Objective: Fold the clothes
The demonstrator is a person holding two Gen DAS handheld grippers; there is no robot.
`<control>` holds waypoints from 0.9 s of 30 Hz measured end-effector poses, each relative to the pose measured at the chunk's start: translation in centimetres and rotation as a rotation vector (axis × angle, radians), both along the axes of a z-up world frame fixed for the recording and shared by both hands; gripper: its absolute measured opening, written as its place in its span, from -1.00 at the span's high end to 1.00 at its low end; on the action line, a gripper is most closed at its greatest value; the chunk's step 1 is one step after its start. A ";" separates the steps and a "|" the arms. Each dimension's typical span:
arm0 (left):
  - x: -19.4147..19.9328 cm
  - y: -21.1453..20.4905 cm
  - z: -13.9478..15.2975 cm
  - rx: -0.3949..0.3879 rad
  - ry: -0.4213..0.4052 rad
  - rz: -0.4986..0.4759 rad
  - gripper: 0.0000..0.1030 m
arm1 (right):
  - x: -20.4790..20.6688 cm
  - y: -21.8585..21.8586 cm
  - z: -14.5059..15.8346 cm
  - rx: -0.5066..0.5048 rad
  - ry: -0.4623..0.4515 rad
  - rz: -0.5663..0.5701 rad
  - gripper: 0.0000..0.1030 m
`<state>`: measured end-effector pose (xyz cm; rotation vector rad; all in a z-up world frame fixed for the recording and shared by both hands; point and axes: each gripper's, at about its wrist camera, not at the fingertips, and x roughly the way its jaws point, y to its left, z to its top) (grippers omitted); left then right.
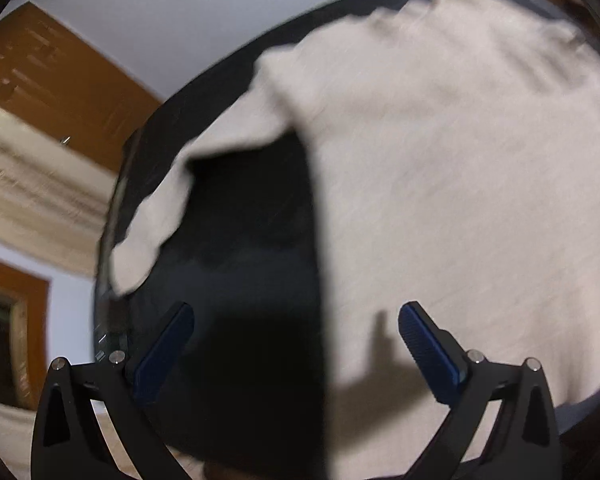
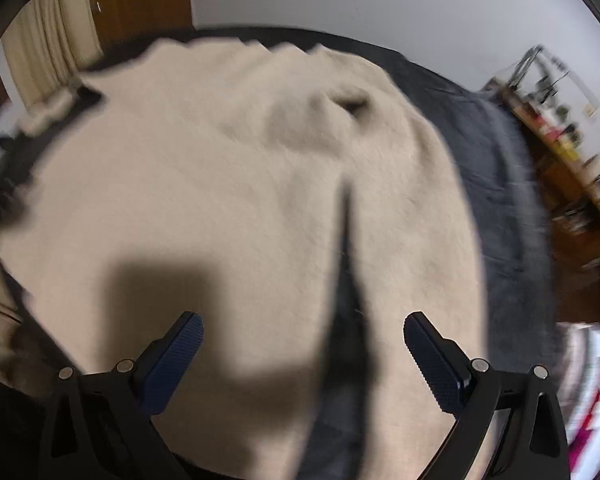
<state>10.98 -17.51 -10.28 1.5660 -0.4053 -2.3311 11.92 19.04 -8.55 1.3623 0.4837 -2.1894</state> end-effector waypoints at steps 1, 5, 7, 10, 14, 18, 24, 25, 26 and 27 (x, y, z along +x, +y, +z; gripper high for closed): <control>-0.4 0.9 0.3 0.039 0.017 -0.026 -1.00 | -0.1 -0.6 0.1 -0.048 -0.036 0.015 -0.97; -1.7 3.9 -1.1 0.198 0.012 -0.105 -1.00 | 0.2 -3.6 -1.3 -0.138 -0.172 0.054 -0.97; -1.9 4.2 -2.5 0.213 -0.016 -0.105 -1.00 | 0.3 -3.8 -2.7 -0.129 -0.224 0.062 -0.97; -1.3 2.9 -3.7 0.270 -0.037 -0.072 -1.00 | 1.2 -3.9 -3.2 -0.098 -0.217 0.079 -0.99; 0.0 -0.1 -4.3 0.389 -0.054 -0.003 -1.00 | 3.6 -3.9 -4.0 0.011 -0.148 0.141 -1.00; 0.2 -0.9 -4.3 0.387 -0.087 -0.008 -1.00 | 5.1 -3.7 -4.4 0.060 -0.117 0.164 -1.00; -3.4 -1.6 -1.8 0.329 -0.062 -0.002 -1.00 | 0.1 -3.0 -2.5 -0.083 -0.292 0.056 -1.00; -4.6 -1.9 -1.1 0.336 -0.039 -0.003 -1.00 | -1.4 -2.9 -1.7 -0.099 -0.270 0.021 -1.00; -5.8 -2.3 -0.4 0.348 -0.014 -0.001 -1.00 | -2.9 -2.8 -0.8 -0.113 -0.245 -0.011 -1.00; -7.2 -2.7 0.2 0.361 0.004 0.005 -1.00 | -4.3 -2.9 0.2 -0.121 -0.210 -0.030 -1.00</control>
